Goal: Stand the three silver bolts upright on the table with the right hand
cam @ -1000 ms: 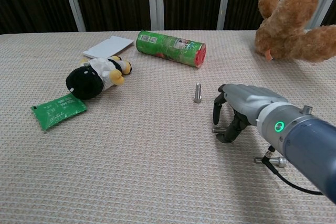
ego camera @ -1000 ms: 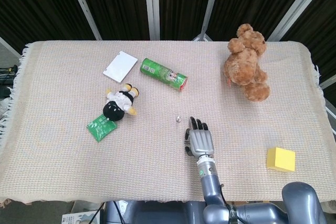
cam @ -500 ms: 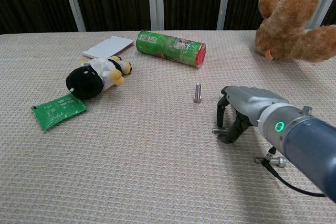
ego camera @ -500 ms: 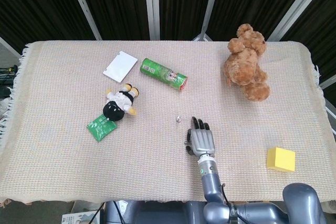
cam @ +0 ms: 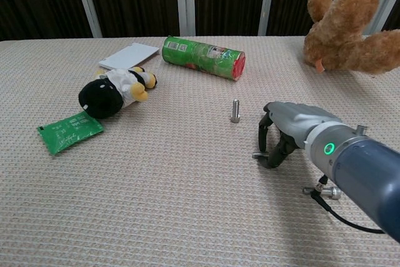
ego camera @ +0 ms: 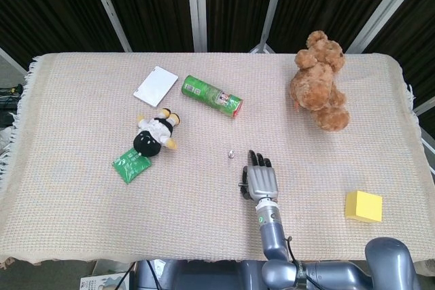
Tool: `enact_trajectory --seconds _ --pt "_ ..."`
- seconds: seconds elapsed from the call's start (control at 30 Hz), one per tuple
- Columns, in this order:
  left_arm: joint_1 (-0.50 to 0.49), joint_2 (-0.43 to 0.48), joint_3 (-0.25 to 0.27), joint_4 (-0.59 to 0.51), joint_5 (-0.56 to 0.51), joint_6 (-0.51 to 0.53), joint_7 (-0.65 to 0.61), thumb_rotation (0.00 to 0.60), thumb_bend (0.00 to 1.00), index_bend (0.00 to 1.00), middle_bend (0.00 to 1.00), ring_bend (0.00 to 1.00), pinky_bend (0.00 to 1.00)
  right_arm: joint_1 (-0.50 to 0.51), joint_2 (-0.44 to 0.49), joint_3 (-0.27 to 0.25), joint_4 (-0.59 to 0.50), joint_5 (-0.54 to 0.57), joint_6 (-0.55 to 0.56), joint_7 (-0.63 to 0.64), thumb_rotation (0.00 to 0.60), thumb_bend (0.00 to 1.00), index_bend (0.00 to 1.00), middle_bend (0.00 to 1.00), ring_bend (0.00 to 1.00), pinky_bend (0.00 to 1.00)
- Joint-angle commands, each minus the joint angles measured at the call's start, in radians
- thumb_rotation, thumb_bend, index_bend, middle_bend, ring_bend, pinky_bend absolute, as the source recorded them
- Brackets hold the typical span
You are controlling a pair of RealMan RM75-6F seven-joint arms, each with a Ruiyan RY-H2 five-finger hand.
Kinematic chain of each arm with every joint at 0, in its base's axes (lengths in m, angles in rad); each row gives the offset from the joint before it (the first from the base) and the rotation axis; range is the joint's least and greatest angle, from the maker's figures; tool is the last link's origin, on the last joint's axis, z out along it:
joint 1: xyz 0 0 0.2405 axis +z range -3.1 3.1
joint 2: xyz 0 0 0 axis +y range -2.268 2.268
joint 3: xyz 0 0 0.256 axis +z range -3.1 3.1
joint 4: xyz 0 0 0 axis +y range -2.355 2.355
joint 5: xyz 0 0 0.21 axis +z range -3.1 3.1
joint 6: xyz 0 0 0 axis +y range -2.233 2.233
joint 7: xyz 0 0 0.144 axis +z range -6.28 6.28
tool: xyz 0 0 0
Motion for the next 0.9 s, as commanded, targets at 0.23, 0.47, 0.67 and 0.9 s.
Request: enact_trajectory --seconds 0.23,0.47,0.67,0.9 --pt "0.000 0.000 -0.001 0.000 -0.002 -0.002 -0.001 0.600 0.09 0.14 0.03 0.03 0.10 -0.001 -0.009 0.005 0.009 0.002 -0.003 -0.002 0.600 0.37 0.61 0.00 0.04 0.11" --pt "0.002 0.001 0.000 0.000 0.000 0.002 -0.004 0.600 0.09 0.14 0.03 0.03 0.10 -0.001 -0.008 0.013 -0.008 -0.014 0.004 -0.001 0.600 0.37 0.61 0.00 0.04 0.11" --pt "0.000 0.003 0.000 0.000 -0.002 -0.005 -0.006 0.600 0.09 0.14 0.03 0.03 0.10 0.004 -0.005 0.030 -0.028 -0.013 0.013 -0.009 0.600 0.37 0.61 0.00 0.04 0.11" --pt "0.000 0.004 0.000 0.000 -0.003 -0.005 -0.009 0.600 0.09 0.15 0.03 0.03 0.10 0.009 -0.003 0.044 -0.043 -0.008 0.019 -0.016 0.600 0.37 0.61 0.00 0.04 0.11"
